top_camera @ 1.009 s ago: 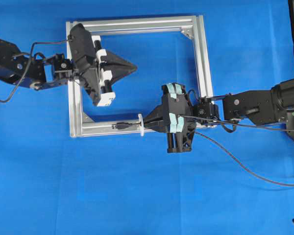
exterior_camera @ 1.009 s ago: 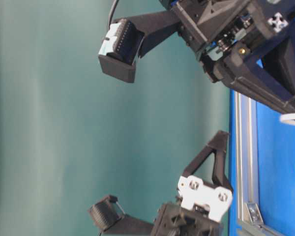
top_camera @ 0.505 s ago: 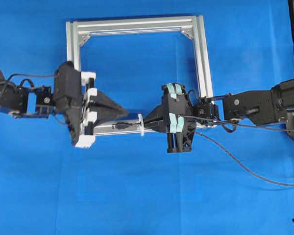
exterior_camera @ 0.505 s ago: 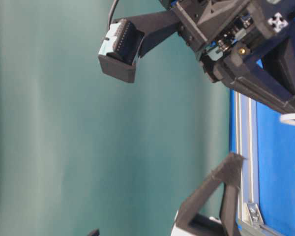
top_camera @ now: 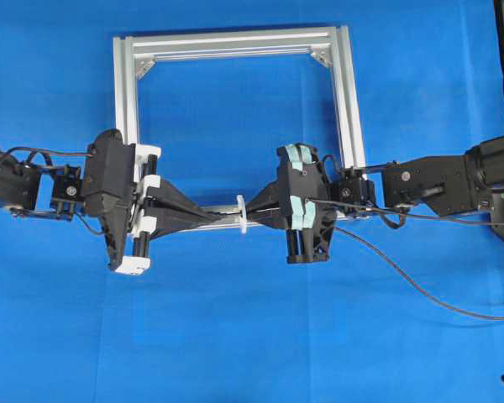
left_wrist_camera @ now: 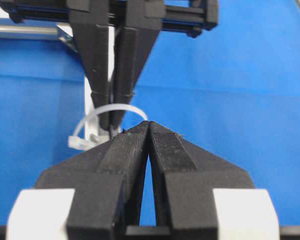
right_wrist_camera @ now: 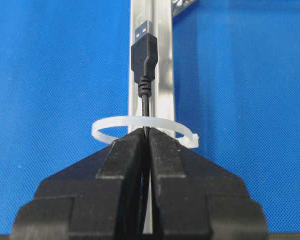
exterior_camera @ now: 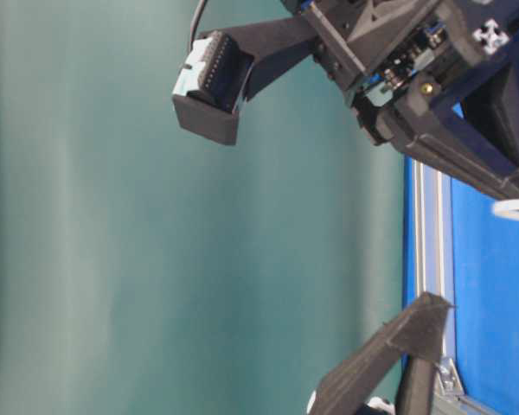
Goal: Insert the wire through the string loop located in the center.
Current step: 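Move the left gripper toward the plug emerging from the loop, then grasp the USB plug with the left gripper on the far side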
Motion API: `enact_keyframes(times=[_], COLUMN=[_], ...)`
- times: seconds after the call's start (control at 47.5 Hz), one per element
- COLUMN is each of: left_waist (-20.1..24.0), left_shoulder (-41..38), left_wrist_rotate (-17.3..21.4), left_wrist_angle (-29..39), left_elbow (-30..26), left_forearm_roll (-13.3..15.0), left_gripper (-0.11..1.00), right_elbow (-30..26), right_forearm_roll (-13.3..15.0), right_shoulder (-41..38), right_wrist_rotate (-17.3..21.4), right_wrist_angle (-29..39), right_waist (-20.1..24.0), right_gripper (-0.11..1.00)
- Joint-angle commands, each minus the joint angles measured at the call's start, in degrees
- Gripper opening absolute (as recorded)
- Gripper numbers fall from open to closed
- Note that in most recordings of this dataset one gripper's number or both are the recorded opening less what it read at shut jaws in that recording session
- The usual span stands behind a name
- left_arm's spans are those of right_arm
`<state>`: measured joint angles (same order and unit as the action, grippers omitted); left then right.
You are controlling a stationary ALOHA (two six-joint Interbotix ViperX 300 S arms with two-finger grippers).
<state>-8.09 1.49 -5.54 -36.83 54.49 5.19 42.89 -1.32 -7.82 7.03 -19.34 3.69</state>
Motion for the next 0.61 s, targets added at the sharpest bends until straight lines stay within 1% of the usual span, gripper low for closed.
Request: enact_keyframes(times=[0.0, 0.336, 0.379, 0.421, 0.463, 0.589], left_waist=[0.53, 0.88, 0.88, 0.88, 0.88, 0.79], left_shoulder=[0.88, 0.88, 0.88, 0.88, 0.88, 0.79], left_wrist_rotate=[0.09, 0.09, 0.09, 0.0, 0.0, 0.18], left_wrist_angle=[0.09, 1.41, 1.58, 1.58, 1.67, 1.67], left_elbow=[-0.97, -0.88, -0.97, -1.05, -1.14, -1.14], left_forearm_roll=[-0.18, -0.26, -0.26, -0.26, -0.26, -0.26], left_gripper=[0.0, 0.01, 0.04, 0.11, 0.21, 0.61], right_elbow=[-0.97, -0.97, -0.97, -0.97, -0.97, -0.97], right_forearm_roll=[0.0, 0.18, 0.09, 0.18, 0.09, 0.09], right_shoulder=[0.88, 0.88, 0.88, 0.88, 0.88, 0.88], right_wrist_rotate=[0.09, 0.0, 0.0, 0.0, 0.0, 0.0], right_wrist_angle=[-0.26, -0.35, -0.44, -0.44, -0.44, -0.35], right_waist=[0.18, 0.26, 0.26, 0.26, 0.26, 0.26], right_gripper=[-0.02, -0.02, -0.02, -0.02, -0.02, -0.02])
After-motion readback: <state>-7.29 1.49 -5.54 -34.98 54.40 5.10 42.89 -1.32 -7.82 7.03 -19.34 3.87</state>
